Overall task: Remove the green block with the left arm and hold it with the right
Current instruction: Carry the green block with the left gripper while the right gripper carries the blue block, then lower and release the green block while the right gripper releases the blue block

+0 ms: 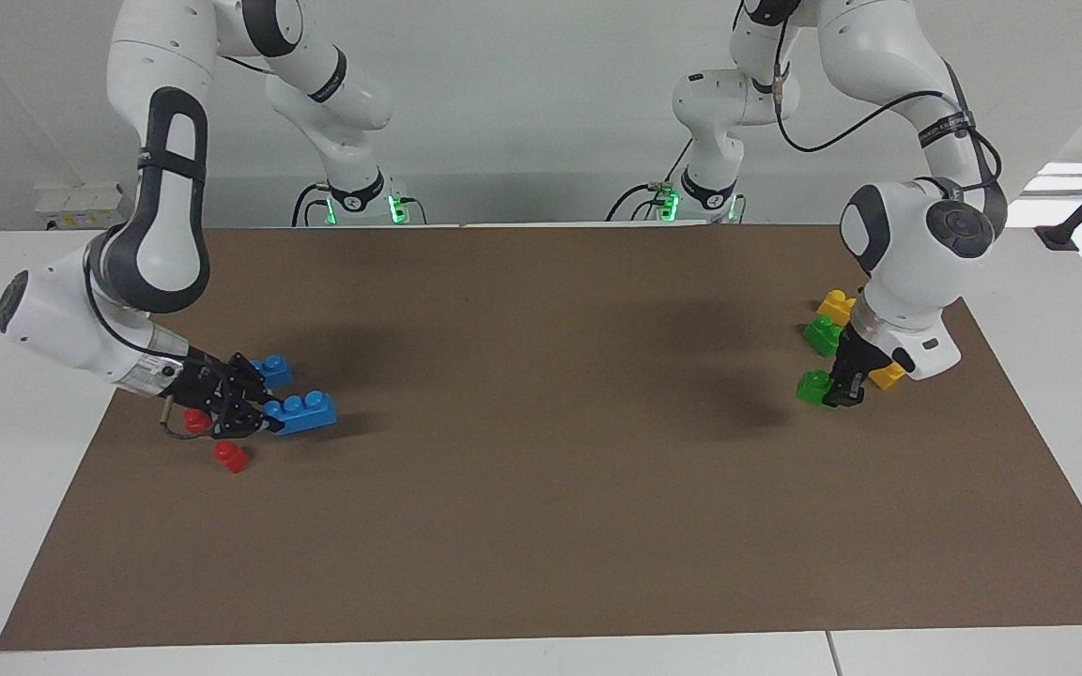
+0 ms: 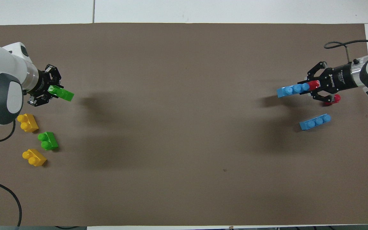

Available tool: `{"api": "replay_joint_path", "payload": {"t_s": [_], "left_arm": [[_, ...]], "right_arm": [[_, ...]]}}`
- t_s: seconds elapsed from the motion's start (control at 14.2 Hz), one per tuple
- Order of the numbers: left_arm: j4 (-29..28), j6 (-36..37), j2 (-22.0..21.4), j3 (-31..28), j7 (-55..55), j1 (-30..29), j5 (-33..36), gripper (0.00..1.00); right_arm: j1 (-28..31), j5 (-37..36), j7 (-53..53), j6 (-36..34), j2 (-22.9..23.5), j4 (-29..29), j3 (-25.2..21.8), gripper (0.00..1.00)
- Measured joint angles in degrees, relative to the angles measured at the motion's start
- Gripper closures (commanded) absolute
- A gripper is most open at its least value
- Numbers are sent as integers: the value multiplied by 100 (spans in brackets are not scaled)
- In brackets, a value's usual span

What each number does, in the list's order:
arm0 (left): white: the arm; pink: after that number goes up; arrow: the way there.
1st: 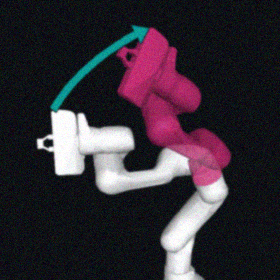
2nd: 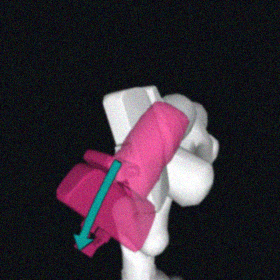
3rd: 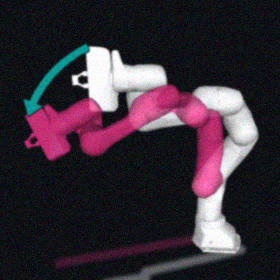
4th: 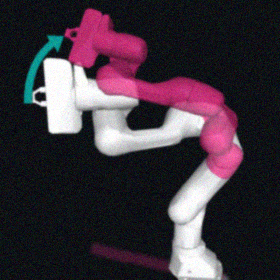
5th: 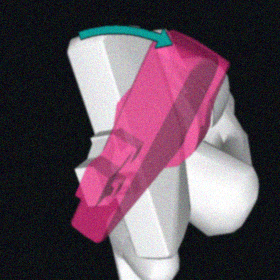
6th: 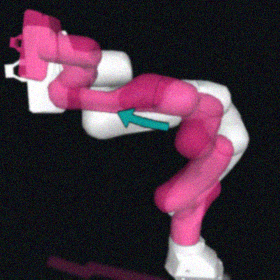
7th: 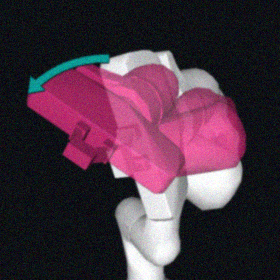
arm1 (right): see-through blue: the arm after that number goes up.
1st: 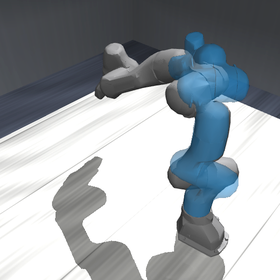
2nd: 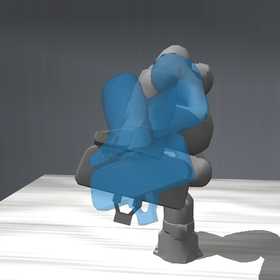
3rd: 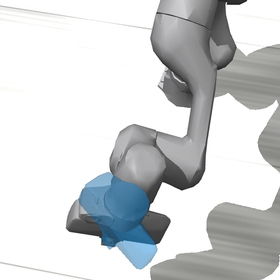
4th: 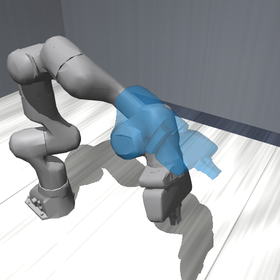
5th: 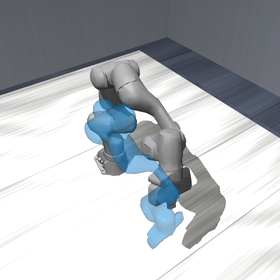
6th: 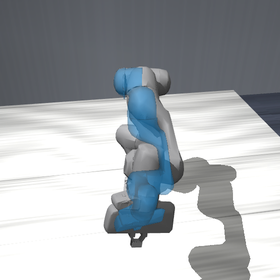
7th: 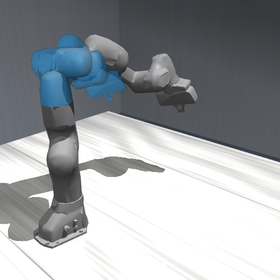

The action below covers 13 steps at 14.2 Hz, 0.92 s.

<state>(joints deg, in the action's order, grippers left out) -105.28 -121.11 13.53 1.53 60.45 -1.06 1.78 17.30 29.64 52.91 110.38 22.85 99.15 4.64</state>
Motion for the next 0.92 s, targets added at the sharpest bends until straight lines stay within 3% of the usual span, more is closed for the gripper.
{"api": "replay_joint_path", "payload": {"t_s": [0.28, 0.56, 0.85, 0.92], "left_arm": [[-327, -539, -23, -1, -834, -444, -2, 100], [-844, -1217, -12, 1, -1123, -549, -2, 100], [-1047, -1417, 29, 2, -1228, -600, -2, 100], [-1058, -1428, 40, 2, -1230, -602, -2, 100]], "right_arm": [[113, -37, -204, 287, -41, 397, 3, 100], [98, -40, -210, 806, -41, 678, 30, 100], [79, -40, -210, 1077, -43, 859, 71, 100], [61, -40, -210, 1105, -44, 892, 77, 79]]}}
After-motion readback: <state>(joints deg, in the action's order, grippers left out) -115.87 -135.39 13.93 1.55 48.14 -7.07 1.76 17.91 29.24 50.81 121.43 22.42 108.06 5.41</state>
